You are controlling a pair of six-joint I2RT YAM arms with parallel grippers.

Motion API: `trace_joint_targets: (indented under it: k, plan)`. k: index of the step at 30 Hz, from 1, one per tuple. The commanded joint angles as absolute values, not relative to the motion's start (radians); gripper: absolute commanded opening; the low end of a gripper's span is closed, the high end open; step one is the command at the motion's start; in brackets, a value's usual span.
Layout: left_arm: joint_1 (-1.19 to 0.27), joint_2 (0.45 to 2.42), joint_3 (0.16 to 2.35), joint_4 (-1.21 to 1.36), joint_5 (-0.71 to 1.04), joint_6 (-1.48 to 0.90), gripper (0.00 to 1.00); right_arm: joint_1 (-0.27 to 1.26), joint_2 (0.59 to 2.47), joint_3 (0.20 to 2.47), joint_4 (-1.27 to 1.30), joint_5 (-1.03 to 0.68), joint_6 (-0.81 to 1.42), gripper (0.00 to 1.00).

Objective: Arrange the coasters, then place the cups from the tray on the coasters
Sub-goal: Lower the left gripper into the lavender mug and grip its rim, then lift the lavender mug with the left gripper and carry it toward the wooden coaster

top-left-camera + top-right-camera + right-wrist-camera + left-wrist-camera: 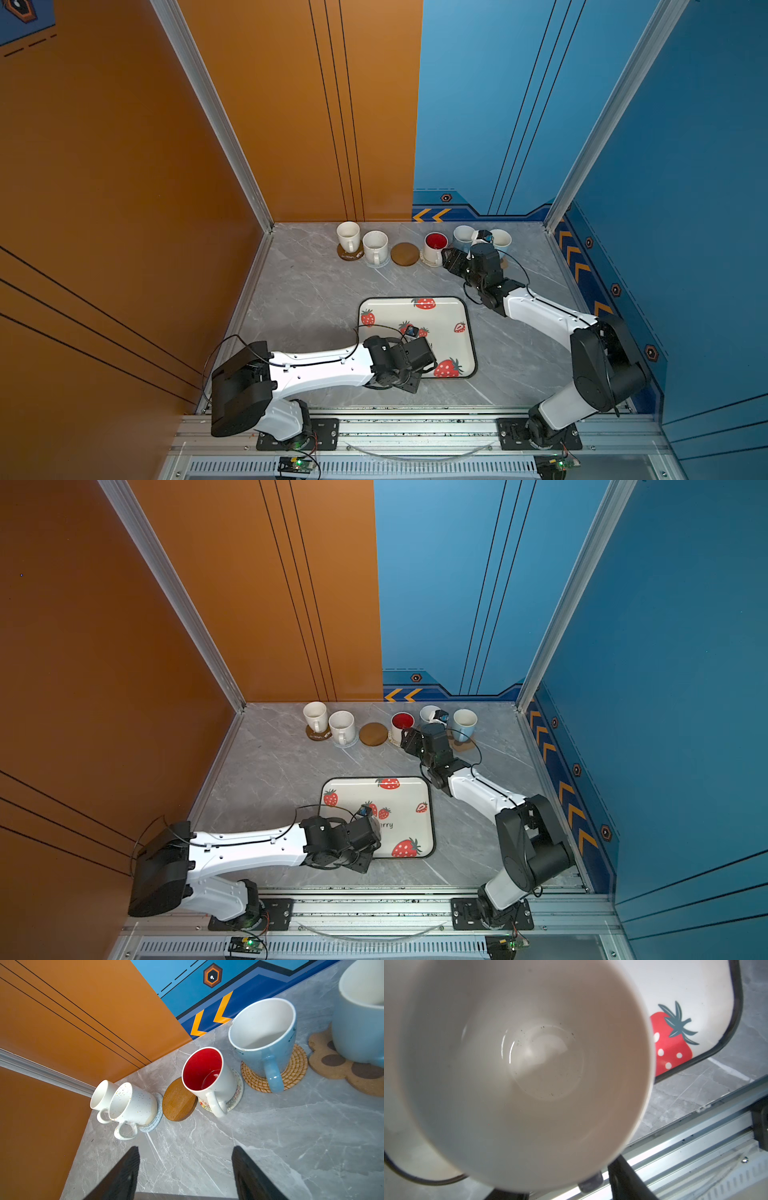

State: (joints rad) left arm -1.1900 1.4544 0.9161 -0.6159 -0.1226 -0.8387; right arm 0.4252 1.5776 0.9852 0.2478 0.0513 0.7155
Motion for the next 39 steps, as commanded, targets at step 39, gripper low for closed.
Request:
trace_joint_targets:
  k: [39]
  plan:
    - [-1.147, 1.523, 0.904, -0.59, -0.126, -0.842, 0.26, 0.409, 1.604, 0.981, 0.281, 0.009, 0.737, 0.69]
